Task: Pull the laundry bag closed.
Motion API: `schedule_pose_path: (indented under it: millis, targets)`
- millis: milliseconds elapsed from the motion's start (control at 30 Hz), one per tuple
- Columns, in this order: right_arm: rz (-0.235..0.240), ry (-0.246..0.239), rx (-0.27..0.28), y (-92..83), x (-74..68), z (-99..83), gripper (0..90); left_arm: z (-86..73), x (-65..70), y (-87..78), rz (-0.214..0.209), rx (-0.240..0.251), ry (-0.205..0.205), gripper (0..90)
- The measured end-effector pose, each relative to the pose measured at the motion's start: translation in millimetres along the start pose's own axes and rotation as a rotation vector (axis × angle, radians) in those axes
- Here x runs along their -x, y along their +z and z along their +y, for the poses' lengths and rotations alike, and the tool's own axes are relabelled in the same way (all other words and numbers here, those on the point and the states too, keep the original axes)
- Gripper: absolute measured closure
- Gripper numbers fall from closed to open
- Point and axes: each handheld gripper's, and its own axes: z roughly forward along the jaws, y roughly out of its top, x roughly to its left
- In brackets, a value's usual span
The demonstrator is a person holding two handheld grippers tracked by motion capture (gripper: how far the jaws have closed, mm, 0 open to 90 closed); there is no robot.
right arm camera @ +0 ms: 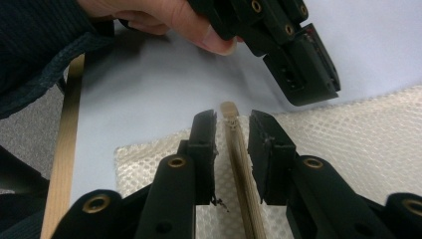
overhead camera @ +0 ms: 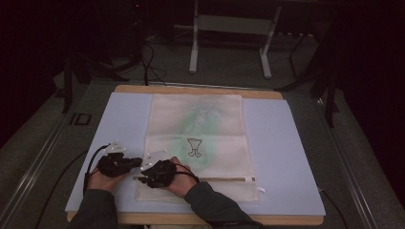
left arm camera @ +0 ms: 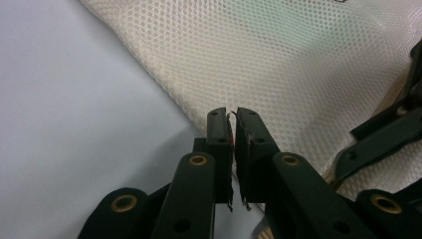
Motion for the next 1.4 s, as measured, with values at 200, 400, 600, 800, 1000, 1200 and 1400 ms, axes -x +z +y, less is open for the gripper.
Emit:
schedule_pose_path:
  millis: [200,400,600,800,1000,1200,1400]
  targets:
    - [-0.008,-0.018,-0.01,9.6,-0.3,3.0,76.2,0.0,-0.4,-0.5,0.004,0.002,-0.002,84.3]
    - [-0.008,-0.013,-0.013,16.4,1.4,6.5,76.6,-0.6,-1.3,-1.5,0.01,0.012,-0.013,84.3]
    - [-0.011,-0.02,-0.025,22.1,0.2,8.8,76.7,-0.9,-2.1,-2.1,0.01,0.012,-0.015,84.3]
    - [-0.022,-0.018,-0.035,29.7,-0.6,12.8,75.7,-0.8,-2.6,-3.2,0.017,0.019,-0.017,84.4]
    - [-0.037,-0.019,-0.055,37.1,-0.8,16.0,75.8,-1.3,-3.6,-4.6,0.024,0.025,-0.023,84.5]
    - [-0.054,-0.026,-0.092,45.0,-1.5,20.7,79.7,-1.2,-3.8,-6.0,0.028,0.032,-0.024,84.5]
    - [-0.054,-0.039,-0.079,44.3,-3.2,20.4,81.2,-2.4,-5.5,-7.2,0.032,0.039,-0.035,84.6]
